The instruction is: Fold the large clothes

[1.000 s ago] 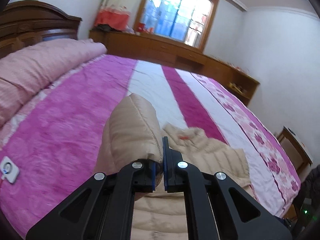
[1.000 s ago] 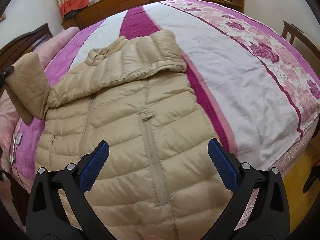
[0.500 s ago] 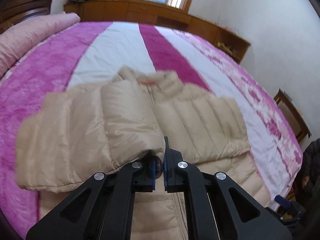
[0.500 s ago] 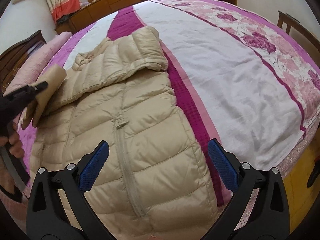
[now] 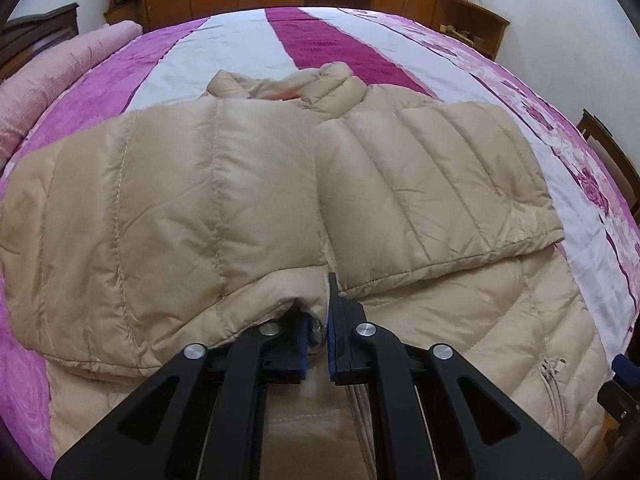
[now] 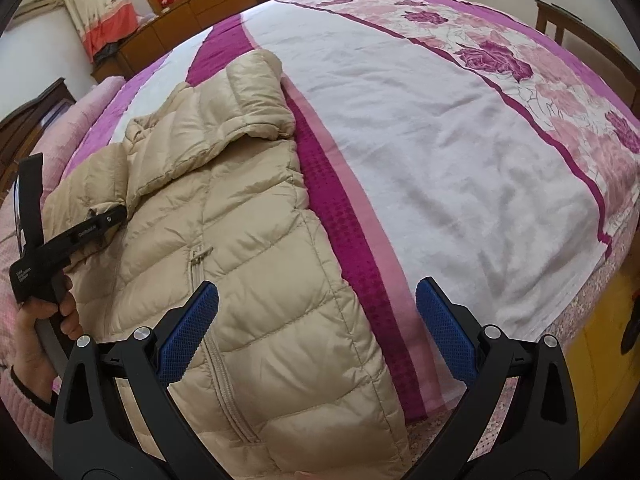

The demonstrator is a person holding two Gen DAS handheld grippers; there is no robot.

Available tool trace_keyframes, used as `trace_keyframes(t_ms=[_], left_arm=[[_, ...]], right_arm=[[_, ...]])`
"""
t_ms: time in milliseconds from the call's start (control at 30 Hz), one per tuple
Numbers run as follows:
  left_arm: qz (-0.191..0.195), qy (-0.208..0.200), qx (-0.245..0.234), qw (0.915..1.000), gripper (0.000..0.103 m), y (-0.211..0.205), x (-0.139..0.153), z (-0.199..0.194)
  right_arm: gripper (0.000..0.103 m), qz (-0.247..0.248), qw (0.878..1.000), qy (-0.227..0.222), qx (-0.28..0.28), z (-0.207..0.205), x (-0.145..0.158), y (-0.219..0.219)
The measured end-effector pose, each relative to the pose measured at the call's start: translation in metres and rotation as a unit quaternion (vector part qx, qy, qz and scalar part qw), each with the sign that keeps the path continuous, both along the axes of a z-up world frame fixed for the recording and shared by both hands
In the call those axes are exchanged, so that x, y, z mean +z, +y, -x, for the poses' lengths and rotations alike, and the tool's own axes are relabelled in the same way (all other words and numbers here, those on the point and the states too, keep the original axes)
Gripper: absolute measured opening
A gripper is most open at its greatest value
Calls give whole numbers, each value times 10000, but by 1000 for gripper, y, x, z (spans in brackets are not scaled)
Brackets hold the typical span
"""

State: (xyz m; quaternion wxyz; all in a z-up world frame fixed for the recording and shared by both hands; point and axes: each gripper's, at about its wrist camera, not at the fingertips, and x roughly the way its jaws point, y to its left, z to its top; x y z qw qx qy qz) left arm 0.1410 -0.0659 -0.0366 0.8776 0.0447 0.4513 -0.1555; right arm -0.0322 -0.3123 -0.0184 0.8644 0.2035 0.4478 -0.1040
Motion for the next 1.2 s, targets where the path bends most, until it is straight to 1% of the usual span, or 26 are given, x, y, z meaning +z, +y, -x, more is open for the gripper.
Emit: trace_keyframes(t_ms=[33,100,133,200,267,400,467,500,567,633,867,1033,1200], left_arm=[[26,19,-15,10000,17,-1,3,1],[196,84,-83,9997,48,-1,9,4],[262,98,-123,9995,53,-3,12,8],[249,57,-190,9995,62,-6,17,15],[194,73,-273,9994,66,-10,23,23],[346,277,-255,9987,77,-7,31,35],[418,427,-256,9979,81,-4,32,39],[517,554,-262,9968,83,-1,33,41],[599,725,-231,9953,83,5,33,44],[633,811,-153,9946,84,13,34,49],[574,847,86,9947,87,47,41,69],[539,846,246,9946,87,76,46,82],[327,697,448,9960,88,108,49,91]], right_arm=[[98,14,10000,-15,0,1,1,0],[98,49,10000,-55,-8,3,5,0],[98,56,10000,-77,-22,4,6,0],[98,41,9999,-134,-56,6,9,-1],[98,45,9998,-174,-82,9,13,-3],[98,72,9996,-252,-119,13,20,-6],[98,50,9995,-271,-141,13,21,-7],[98,31,9995,-272,-142,14,22,-7],[98,27,9996,-267,-105,15,22,-5],[98,41,9996,-272,-67,14,23,-3],[98,34,9994,-302,191,10,28,18],[98,108,9979,-316,562,-1,34,46],[98,166,9944,-304,995,-20,38,83]])
